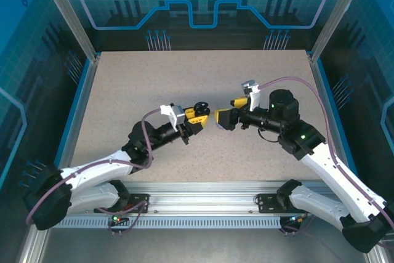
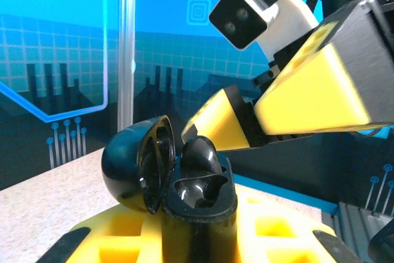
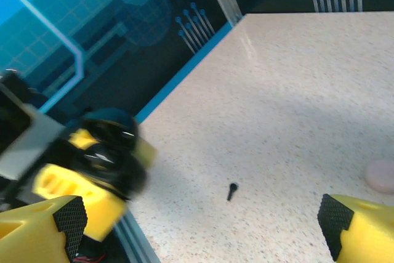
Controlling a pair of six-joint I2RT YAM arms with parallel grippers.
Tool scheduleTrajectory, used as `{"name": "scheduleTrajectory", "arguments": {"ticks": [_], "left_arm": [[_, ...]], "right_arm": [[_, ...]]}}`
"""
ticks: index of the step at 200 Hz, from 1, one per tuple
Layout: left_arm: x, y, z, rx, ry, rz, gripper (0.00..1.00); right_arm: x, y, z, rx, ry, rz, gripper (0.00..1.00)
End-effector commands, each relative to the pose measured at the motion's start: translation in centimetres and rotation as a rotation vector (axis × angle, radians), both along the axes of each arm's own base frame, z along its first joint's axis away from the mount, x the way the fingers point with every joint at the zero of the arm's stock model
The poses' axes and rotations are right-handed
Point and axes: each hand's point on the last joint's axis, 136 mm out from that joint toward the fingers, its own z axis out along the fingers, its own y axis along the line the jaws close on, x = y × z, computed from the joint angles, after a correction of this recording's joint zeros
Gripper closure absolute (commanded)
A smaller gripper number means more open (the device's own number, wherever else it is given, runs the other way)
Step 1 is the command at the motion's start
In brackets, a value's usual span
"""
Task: Insert the wireless bluetooth earbuds into the charging case
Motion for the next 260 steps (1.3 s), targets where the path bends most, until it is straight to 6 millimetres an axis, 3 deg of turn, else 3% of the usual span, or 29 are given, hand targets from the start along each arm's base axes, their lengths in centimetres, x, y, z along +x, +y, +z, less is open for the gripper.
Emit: {"name": "scheduleTrajectory", "arguments": {"ticks": [1, 23, 48, 76, 100, 139, 177, 213, 260], "left_arm": [[-0.1, 1.7, 0.5, 0.066, 0.004, 0.085, 0.99], [-0.9, 3.8, 1.0, 0.065, -0.012, 0.141, 0.99], [-1.9, 5.4, 2.2, 0.044, -0.026, 0.169, 0.99], [-2.8, 6.0, 3.8, 0.028, -0.029, 0.155, 0.99], [-3.5, 6.3, 5.0, 0.019, -0.026, 0.134, 0.99], [-4.7, 6.8, 6.5, 0.009, -0.032, 0.104, 0.99], [-5.4, 7.5, 7.8, -0.002, -0.019, 0.106, 0.99], [-5.5, 7.6, 8.2, 0.002, -0.01, 0.101, 0.99], [-5.3, 7.6, 7.8, 0.005, -0.005, 0.109, 0.99]], "right_arm": [[1.2, -2.9, -2.1, -0.044, 0.1, -0.161, 0.0], [2.0, -3.4, -4.8, -0.042, 0.192, -0.197, 0.0], [3.0, -1.9, -9.1, -0.091, 0.323, -0.181, 0.0], [3.6, 2.4, -13.9, -0.229, 0.398, -0.122, 0.08], [3.9, 7.3, -17.0, -0.269, 0.472, -0.045, 0.22], [3.9, 13.5, -20.7, -0.397, 0.5, 0.012, 0.31], [3.7, 17.4, -24.1, -0.539, 0.489, 0.045, 0.39], [3.5, 19.9, -26.9, -0.654, 0.482, 0.072, 0.45], [4.3, 20.5, -29.4, -0.805, 0.436, 0.046, 0.48]]}}
